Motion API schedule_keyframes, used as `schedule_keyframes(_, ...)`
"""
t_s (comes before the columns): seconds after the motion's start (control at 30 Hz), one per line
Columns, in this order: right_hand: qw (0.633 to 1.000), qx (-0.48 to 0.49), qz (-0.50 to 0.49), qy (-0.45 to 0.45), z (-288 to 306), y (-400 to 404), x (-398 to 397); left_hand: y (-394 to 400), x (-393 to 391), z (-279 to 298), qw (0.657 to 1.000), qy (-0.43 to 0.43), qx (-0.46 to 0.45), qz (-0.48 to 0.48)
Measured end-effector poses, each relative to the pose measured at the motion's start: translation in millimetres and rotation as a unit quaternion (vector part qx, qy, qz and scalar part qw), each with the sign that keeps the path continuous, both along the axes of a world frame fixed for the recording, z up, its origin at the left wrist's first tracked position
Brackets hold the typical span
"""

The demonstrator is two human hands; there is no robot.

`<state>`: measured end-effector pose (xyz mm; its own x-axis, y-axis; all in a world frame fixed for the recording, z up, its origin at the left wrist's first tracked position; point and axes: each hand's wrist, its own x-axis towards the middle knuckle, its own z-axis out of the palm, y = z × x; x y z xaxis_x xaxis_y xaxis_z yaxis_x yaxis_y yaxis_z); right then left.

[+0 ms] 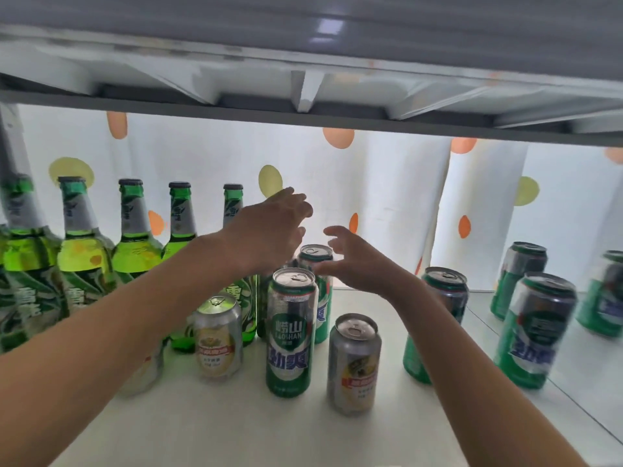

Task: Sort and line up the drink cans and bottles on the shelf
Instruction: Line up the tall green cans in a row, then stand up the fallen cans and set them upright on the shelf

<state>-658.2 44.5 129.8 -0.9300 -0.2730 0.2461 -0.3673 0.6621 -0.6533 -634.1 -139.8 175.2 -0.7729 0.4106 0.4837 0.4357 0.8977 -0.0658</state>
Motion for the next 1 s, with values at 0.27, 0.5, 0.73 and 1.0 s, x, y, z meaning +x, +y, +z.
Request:
schedule_keyframes(0.27,0.940,0.161,-0.156,0.257,4.1,24.6,77.8,44.7,35.1,-15.9,0.980,0.081,0.157,-0.092)
schedule_keyframes(0.5,0.903,0.174,-0.290,0.266,-7.4,86.6,164.3,112.5,78.5,-43.1,0.942,0.091,0.195,-0.257)
schedule_keyframes(0.73,0.887,0.175,-0.339,0.258,-25.4,166.1,234.1,208.5,141.6,-67.7,0.934,0.062,0.155,-0.316)
schedule_keyframes(1.0,0.889,0.112,-0.366,0.251,-40.6,314.0,318.4,361.1,210.3,-75.9,0.927,0.038,0.158,-0.337)
